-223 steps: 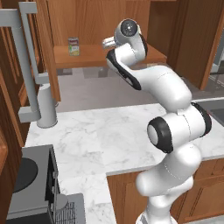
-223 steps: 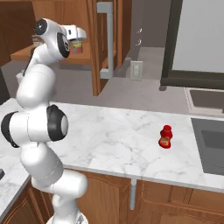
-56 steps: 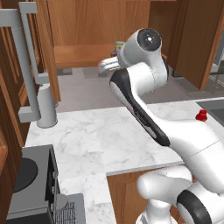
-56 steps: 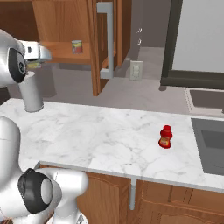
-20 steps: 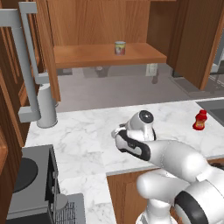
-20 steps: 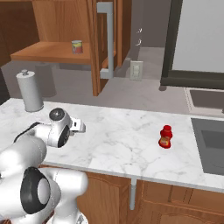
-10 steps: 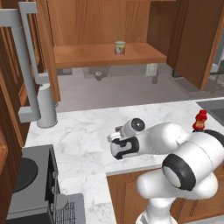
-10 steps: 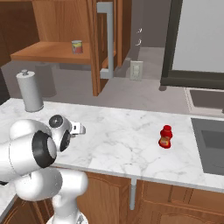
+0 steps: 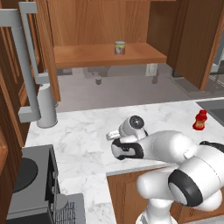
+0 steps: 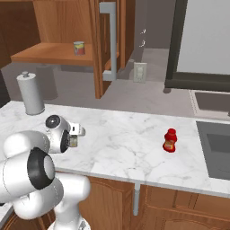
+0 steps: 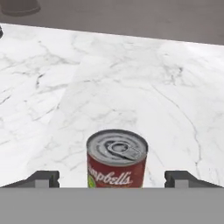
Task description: Restock the canned food cabinet by taking the new fresh canned food from the counter and placing it in the cabinet. Then, take the old canned food from the cabinet and place it on the counter.
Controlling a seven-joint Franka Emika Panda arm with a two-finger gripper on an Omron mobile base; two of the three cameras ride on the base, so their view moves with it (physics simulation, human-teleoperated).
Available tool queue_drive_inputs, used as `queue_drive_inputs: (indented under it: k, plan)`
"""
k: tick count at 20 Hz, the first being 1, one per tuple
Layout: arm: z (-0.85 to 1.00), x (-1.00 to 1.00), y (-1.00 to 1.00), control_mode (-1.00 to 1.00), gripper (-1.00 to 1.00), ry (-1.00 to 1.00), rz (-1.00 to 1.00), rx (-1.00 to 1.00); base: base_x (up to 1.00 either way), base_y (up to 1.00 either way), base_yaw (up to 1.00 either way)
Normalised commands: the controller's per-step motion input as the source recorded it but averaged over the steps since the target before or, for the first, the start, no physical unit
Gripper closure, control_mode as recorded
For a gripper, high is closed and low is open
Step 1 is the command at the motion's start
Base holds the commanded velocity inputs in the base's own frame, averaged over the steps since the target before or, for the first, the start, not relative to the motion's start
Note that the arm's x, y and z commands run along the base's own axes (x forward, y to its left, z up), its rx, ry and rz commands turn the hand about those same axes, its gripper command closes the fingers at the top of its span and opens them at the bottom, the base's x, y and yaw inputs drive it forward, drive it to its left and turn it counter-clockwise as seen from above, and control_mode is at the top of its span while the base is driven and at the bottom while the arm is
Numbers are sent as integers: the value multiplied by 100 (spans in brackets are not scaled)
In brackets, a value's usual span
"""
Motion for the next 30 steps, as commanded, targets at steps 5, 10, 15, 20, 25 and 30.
queue_drive_inputs:
  k: [5,10,15,20,25,30]
  plan:
    - [65,-19,0,-100,-100,0,-6,0,0,0,0]
    - [100,-90,-13,-100,-100,0,-6,0,0,0,0]
    - [100,-100,-48,-100,-100,0,-2,0,0,0,0]
    - [96,-100,-66,-100,-100,0,0,0,0,0,0]
    - [94,-100,-53,-100,-100,4,0,0,0,0,0]
    - [95,-100,-16,-100,-100,6,0,-4,0,0,0]
